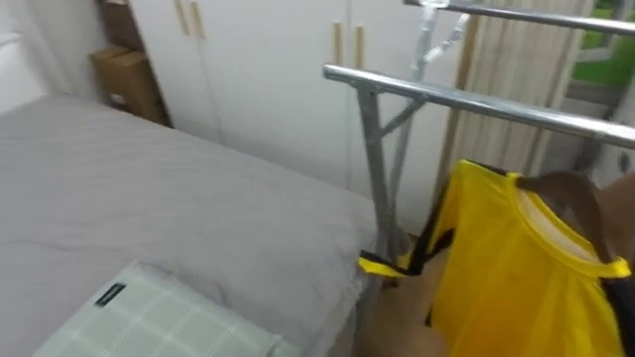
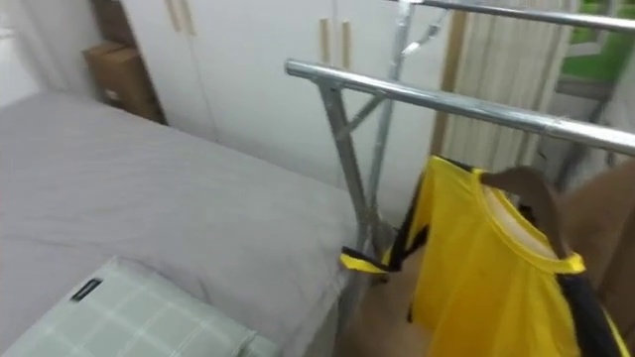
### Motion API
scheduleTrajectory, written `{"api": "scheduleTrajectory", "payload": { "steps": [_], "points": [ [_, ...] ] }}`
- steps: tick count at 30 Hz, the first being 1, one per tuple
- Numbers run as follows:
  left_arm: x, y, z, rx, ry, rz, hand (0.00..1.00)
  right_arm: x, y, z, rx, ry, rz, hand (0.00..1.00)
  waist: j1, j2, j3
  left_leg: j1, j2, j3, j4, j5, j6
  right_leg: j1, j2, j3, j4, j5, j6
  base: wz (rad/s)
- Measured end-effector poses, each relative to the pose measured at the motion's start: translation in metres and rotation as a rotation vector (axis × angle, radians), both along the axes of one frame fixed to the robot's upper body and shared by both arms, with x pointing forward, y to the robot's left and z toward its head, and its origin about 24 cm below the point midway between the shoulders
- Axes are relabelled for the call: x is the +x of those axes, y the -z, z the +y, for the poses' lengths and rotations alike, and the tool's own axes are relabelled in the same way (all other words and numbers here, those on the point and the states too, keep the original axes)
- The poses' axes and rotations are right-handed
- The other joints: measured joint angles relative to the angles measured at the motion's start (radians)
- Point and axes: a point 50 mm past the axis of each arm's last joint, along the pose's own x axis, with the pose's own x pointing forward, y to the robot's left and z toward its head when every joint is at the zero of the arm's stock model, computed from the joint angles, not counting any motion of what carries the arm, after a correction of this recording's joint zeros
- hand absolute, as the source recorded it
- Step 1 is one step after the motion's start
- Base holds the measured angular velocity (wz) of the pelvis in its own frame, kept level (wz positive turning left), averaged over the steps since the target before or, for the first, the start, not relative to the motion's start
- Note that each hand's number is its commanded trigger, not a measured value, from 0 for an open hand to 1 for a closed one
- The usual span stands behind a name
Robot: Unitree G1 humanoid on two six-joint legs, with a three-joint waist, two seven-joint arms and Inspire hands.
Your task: Hang clothes
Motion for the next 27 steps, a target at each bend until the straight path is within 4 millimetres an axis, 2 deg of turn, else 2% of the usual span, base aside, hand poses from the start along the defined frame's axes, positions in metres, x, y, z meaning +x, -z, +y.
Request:
{"api": "scheduleTrajectory", "payload": {
  "steps": [1, 2, 3, 4, 7, 8, 9, 11, 13, 14, 16, 17, 18, 19, 20, 21, 22, 23, 24, 25, 26, 27],
  "points": [
    [0.0, 0.0, 0.001, 0.002, -0.003, 0.001, 0.0, -0.004, 0.001, -0.001, 0.004, 0.008, 0.02, 0.0, 0.001, -0.002, 0.0001, -0.001, 0.013, 0.043, 0.011, 0.007, 0.0, 0.011, -0.017, -0.048, 0.007, -0.014, 0.01, 1.4],
    [-0.001, 0.0, 0.002, 0.004, -0.009, 0.001, 0.0, -0.005, 0.001, -0.002, 0.006, 0.015, 0.025, 0.0, 0.006, -0.003, 0.0004, -0.001, 0.018, 0.062, 0.021, 0.007, 0.0, 0.014, -0.025, -0.07, 0.017, -0.023, 0.01, 1.1],
    [-0.004, -0.001, 0.004, 0.008, -0.016, 0.007, 0.0, -0.007, 0.001, -0.004, 0.012, 0.022, 0.033, 0.0, 0.019, -0.005, -0.0002, -0.001, 0.029, 0.084, 0.036, 0.006, -0.001, 0.019, -0.036, -0.101, 0.034, -0.04, 0.019, 0.84],
    [-0.007, -0.001, 0.006, 0.013, -0.027, 0.012, 0.0, -0.009, 0.0, -0.005, 0.018, 0.024, 0.036, 0.0, 0.026, -0.009, -0.0008, -0.002, 0.035, 0.092, 0.047, 0.002, 0.003, 0.027, -0.047, -0.133, 0.047, -0.054, 0.034, 0.8],
    [-0.016, -0.002, 0.008, 0.017, -0.055, 0.033, 0.0, -0.012, 0.001, -0.006, 0.032, 0.055, 0.052, 0.0, 0.033, -0.01, -0.0011, -0.01, 0.043, 0.089, 0.025, -0.021, 0.008, 0.049, -0.061, -0.186, 0.054, -0.065, 0.072, 0.63],
    [-0.019, -0.001, 0.008, 0.016, -0.062, 0.042, 0.0, -0.014, 0.001, -0.006, 0.034, 0.063, 0.059, 0.0, 0.033, -0.011, -0.0055, -0.01, 0.041, 0.088, 0.016, -0.021, 0.008, 0.057, -0.061, -0.191, 0.049, -0.061, 0.08, 0.4],
    [-0.023, -0.001, 0.007, 0.011, -0.067, 0.058, 0.0, -0.016, 0.001, -0.006, 0.04, 0.083, 0.07, 0.0, 0.033, -0.014, -0.0117, -0.01, 0.036, 0.08, 0.007, -0.021, 0.008, 0.063, -0.065, -0.202, 0.045, -0.058, 0.088, 0.33],
    [-0.026, -0.001, 0.005, -0.004, -0.083, 0.065, 0.0, -0.02, 0.002, -0.006, 0.048, 0.114, 0.081, 0.0, 0.032, -0.015, -0.016, -0.004, 0.029, 0.06, 0.006, -0.021, 0.009, 0.078, -0.073, -0.226, 0.048, -0.059, 0.09, 0.33],
    [-0.024, 0.0, 0.003, -0.015, -0.118, 0.052, 0.0, -0.024, 0.002, -0.007, 0.053, 0.136, 0.096, 0.0, 0.024, -0.01, -0.0186, 0.001, 0.027, 0.05, 0.012, -0.021, 0.009, 0.105, -0.085, -0.281, 0.05, -0.069, 0.106, 0.5],
    [-0.022, 0.0, 0.003, -0.016, -0.118, 0.048, 0.0, -0.025, 0.002, -0.007, 0.053, 0.142, 0.096, 0.0, 0.024, -0.011, -0.0193, 0.001, 0.026, 0.046, 0.013, -0.021, 0.009, 0.109, -0.089, -0.291, 0.052, -0.07, 0.108, 0.56],
    [-0.017, 0.0, 0.002, -0.017, -0.115, 0.035, 0.0, -0.025, 0.001, -0.009, 0.05, 0.154, 0.103, 0.0, 0.021, -0.01, -0.0211, -0.01, 0.011, 0.013, 0.013, -0.024, 0.015, 0.112, -0.125, -0.335, 0.103, -0.094, 0.148, 0.59],
    [-0.017, 0.0, 0.002, -0.017, -0.115, 0.032, 0.0, -0.025, 0.001, -0.01, 0.048, 0.153, 0.106, 0.0, 0.019, -0.006, -0.0209, -0.017, 0.011, -0.002, 0.014, -0.024, 0.017, 0.112, -0.135, -0.344, 0.115, -0.096, 0.151, 0.71],
    [-0.014, 0.0, 0.002, -0.019, -0.117, 0.025, 0.0, -0.025, 0.001, -0.011, 0.045, 0.153, 0.11, 0.0, 0.017, -0.005, -0.0224, -0.026, -0.003, -0.036, 0.013, -0.021, 0.024, 0.113, -0.15, -0.346, 0.143, -0.095, 0.157, 0.92],
    [-0.011, 0.001, 0.0, -0.024, -0.116, 0.015, 0.0, -0.027, 0.0, -0.014, 0.039, 0.154, 0.117, 0.0, 0.007, 0.001, -0.0229, -0.039, -0.017, -0.094, 0.019, -0.01, 0.04, 0.117, -0.152, -0.27, 0.169, -0.097, 0.163, 1.12],
    [-0.008, 0.001, -0.001, -0.025, -0.112, 0.011, 0.0, -0.028, 0.0, -0.015, 0.038, 0.156, 0.121, 0.0, -0.007, -0.001, -0.022, -0.047, -0.03, -0.124, 0.027, -0.007, 0.045, 0.119, -0.149, -0.202, 0.179, -0.097, 0.163, 1.6],
    [-0.006, 0.002, -0.001, -0.026, -0.105, 0.015, 0.0, -0.031, 0.0, -0.016, 0.034, 0.164, 0.128, 0.0, -0.033, -0.003, -0.0217, -0.061, -0.052, -0.169, 0.037, 0.001, 0.058, 0.128, -0.148, -0.102, 0.196, -0.099, 0.167, 1.7],
    [-0.007, 0.002, -0.002, -0.027, -0.108, 0.015, 0.0, -0.031, -0.001, -0.019, 0.031, 0.179, 0.125, 0.0, -0.033, -0.006, -0.0235, -0.069, -0.065, -0.179, 0.047, 0.006, 0.067, 0.137, -0.154, -0.057, 0.207, -0.108, 0.181, 1.56],
    [-0.007, 0.002, -0.002, -0.028, -0.109, 0.012, 0.0, -0.031, -0.001, -0.019, 0.029, 0.182, 0.125, 0.0, -0.034, -0.003, -0.0215, -0.075, -0.074, -0.189, 0.053, 0.008, 0.071, 0.143, -0.154, -0.05, 0.21, -0.111, 0.185, 1.22],
    [-0.007, 0.002, -0.003, -0.031, -0.115, 0.009, 0.0, -0.029, -0.001, -0.02, 0.023, 0.18, 0.124, 0.0, -0.028, 0.003, -0.0173, -0.084, -0.093, -0.219, 0.058, 0.013, 0.083, 0.154, -0.161, -0.028, 0.212, -0.113, 0.19, 1.11],
    [-0.007, 0.002, -0.003, -0.033, -0.127, 0.007, 0.0, -0.027, -0.001, -0.019, 0.021, 0.171, 0.123, 0.0, -0.024, -0.001, -0.0171, -0.094, -0.122, -0.259, 0.057, 0.017, 0.1, 0.159, -0.168, 0.024, 0.211, -0.117, 0.197, 1.06],
    [-0.007, 0.002, -0.003, -0.034, -0.133, 0.005, 0.0, -0.026, -0.001, -0.018, 0.022, 0.169, 0.121, 0.0, -0.02, -0.005, -0.0165, -0.098, -0.136, -0.281, 0.057, 0.021, 0.107, 0.162, -0.17, 0.055, 0.209, -0.117, 0.198, 0.98],
    [-0.008, 0.002, -0.002, -0.034, -0.147, 0.005, 0.0, -0.026, 0.0, -0.015, 0.024, 0.171, 0.122, 0.0, -0.013, -0.008, -0.0109, -0.1, -0.16, -0.322, 0.057, 0.024, 0.117, 0.166, -0.17, 0.103, 0.205, -0.114, 0.204, 0.89]
  ]
}}
